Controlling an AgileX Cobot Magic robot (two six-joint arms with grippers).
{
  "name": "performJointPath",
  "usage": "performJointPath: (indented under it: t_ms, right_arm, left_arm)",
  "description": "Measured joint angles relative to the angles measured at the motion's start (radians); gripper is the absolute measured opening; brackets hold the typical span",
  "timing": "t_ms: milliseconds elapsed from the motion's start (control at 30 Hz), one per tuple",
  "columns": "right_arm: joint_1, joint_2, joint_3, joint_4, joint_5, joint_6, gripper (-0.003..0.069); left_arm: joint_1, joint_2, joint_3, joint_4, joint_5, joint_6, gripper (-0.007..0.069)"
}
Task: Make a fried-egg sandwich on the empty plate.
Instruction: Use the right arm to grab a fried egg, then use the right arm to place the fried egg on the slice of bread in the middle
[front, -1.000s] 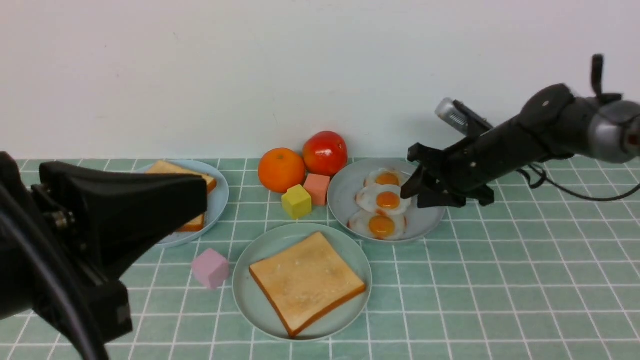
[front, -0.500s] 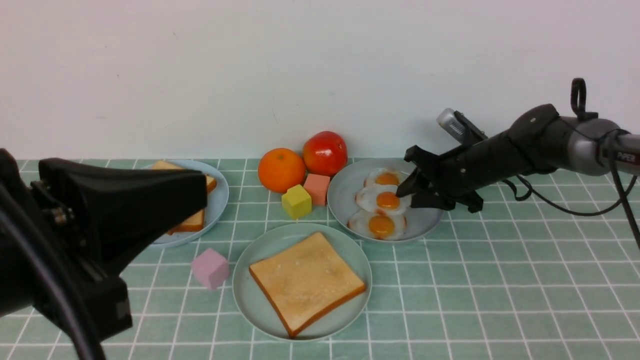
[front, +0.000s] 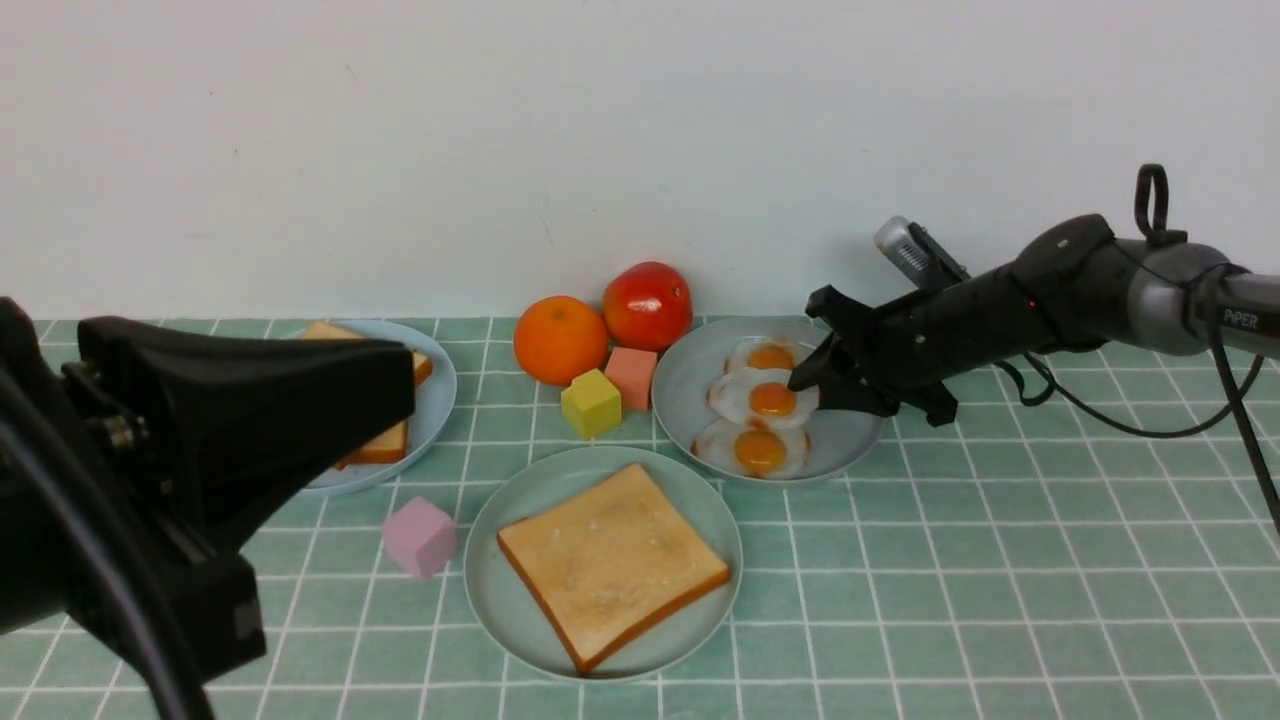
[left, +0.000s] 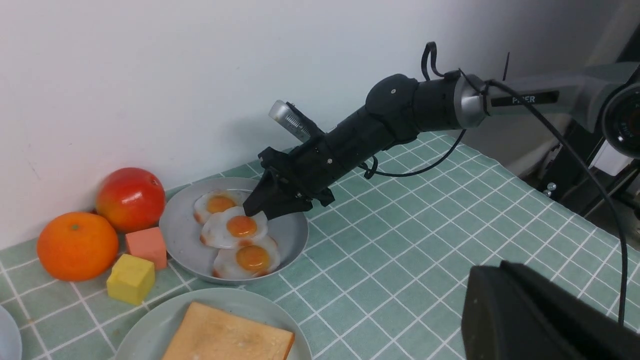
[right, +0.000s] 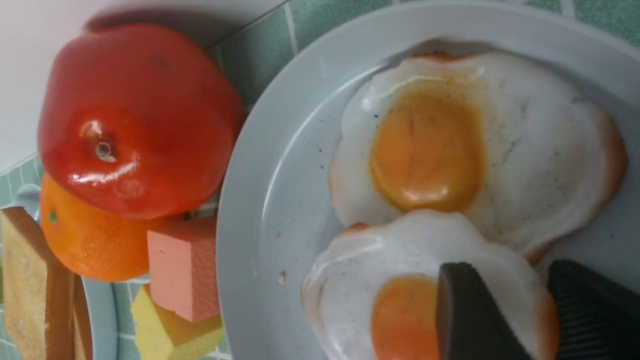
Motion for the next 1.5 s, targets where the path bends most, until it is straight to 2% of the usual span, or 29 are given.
performJointPath:
  t_ms: [67,267,600,733,900,1033,1233,1500]
  right_arm:
    - [0.000,-0.003,0.000,0.000,0.000,-0.013,0.0145]
    - [0.000,-0.068,0.001,0.000,0.014,-0.029,0.0074]
    - [0.003,-0.293,0.023,-0.042,0.251,-0.093,0.0069]
    - [0.076,-0.434,0.142,-0.069,0.314,-0.098,0.0069]
    - [0.200,-0.452,0.263,-0.042,0.271,-0.101,0.0069]
    - [0.282,-0.388,0.300,0.041,0.174,-0.124,0.0069]
    - [0.294,-0.301,0.301,0.144,0.099,-0.184,0.0069]
    - [0.291,-0.251,0.302,0.159,0.083,-0.176,0.0074]
  left_arm:
    - [0.000,0.000,0.000,0.000,0.000,0.000,-0.0013]
    - [0.000,0.000,0.000,0.012,0.008,0.000,-0.0013]
    - [0.000,0.000,0.000,0.106,0.056,0.000,-0.0013]
    - [0.000,0.000,0.002,0.183,0.107,0.000,-0.0013]
    - [0.000,0.000,0.002,0.203,0.134,-0.023,-0.0013]
    - [0.000,0.000,0.002,0.208,0.152,-0.028,-0.0013]
    - [0.000,0.000,0.002,0.212,0.173,-0.029,-0.0013]
    - [0.000,0.000,0.002,0.215,0.190,-0.029,-0.0013]
